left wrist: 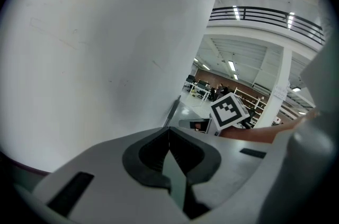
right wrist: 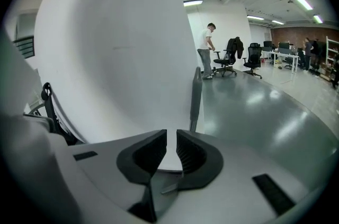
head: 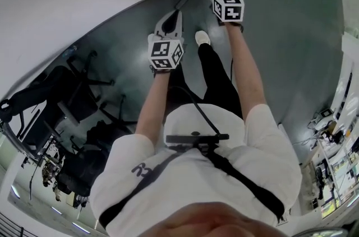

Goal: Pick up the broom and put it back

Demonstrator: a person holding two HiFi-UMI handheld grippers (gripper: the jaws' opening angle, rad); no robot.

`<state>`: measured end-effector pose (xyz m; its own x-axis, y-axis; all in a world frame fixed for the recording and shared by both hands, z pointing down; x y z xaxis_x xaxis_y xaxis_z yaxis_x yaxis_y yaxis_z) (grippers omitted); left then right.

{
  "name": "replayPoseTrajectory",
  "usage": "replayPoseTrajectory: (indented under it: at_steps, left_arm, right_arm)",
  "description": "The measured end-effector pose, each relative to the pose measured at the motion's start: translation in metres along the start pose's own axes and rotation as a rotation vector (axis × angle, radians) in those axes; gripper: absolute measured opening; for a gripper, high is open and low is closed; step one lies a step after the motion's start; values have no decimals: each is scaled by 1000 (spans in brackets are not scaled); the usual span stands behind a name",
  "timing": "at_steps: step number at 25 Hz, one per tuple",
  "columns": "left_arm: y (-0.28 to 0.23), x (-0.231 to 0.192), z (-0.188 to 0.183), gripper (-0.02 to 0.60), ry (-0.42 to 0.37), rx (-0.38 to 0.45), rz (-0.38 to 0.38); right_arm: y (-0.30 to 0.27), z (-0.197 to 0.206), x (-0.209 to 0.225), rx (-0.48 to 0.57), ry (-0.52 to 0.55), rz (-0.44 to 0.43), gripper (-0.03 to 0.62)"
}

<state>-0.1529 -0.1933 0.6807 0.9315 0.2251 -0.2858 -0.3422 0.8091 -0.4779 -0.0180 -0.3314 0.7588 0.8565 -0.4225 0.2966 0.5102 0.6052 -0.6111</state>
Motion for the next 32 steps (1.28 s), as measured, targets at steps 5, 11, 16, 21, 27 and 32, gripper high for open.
replayPoseTrajectory:
  at_steps: [5, 11, 16, 21, 27, 32]
  left_arm:
    - [21, 11, -30, 11, -38, 34, 2]
    - [60, 19, -77, 11, -44, 96, -36]
    - [108, 29, -120, 11, -53, 164, -54]
    - [147, 26, -176, 11, -99, 258, -63]
    - [220, 17, -243, 11, -154, 393, -76]
    - [264, -9, -278, 11, -184, 487, -87]
  right_arm:
    - [65, -23, -32, 82, 0, -22, 55]
    - [133, -83, -82, 205, 21, -74, 55]
    - [182, -119, -142, 261, 48, -133, 55]
    - [223, -150, -186, 327, 43, -138, 55]
    - [272, -201, -262, 431, 79, -143, 6]
    - [275, -237, -334, 501, 140, -191, 6]
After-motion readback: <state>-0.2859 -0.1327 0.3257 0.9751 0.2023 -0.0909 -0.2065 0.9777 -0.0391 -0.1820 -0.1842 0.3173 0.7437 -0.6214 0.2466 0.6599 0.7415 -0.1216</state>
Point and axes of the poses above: the fingertips, and each gripper's own axes: y backward along the fingers, x to its right, z out of its underside, the point moved 2 cm from there along y, backward along the fingers, and after that the axes turned 3 degrees about -y, right-handed, at the moved point
